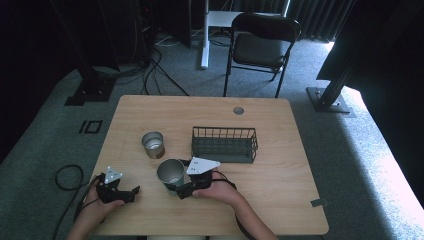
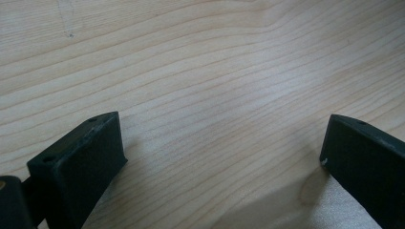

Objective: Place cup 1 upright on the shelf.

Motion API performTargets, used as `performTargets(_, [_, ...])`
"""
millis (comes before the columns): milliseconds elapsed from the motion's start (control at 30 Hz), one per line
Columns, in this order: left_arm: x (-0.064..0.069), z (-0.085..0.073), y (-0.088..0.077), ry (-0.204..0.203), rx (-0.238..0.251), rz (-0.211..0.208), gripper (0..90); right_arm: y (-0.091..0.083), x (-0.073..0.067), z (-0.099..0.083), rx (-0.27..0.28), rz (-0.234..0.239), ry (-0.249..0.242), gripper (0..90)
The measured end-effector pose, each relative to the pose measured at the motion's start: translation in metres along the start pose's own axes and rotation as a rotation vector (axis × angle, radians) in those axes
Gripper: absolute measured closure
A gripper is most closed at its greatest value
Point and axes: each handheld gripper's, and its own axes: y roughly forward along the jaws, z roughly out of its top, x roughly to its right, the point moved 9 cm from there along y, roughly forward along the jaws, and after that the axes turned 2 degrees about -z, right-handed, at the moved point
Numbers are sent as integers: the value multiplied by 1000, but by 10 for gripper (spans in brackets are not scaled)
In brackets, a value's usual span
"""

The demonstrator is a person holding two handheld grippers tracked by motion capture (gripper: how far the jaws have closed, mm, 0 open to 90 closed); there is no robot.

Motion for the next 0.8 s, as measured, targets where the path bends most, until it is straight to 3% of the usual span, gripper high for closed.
performTargets(300, [0, 0, 0, -1, 1, 0, 16, -11, 8, 14, 14, -23, 8, 124])
performTargets(800, [0, 0, 0, 1, 0, 0, 16, -36, 21, 57, 84, -76, 0, 124])
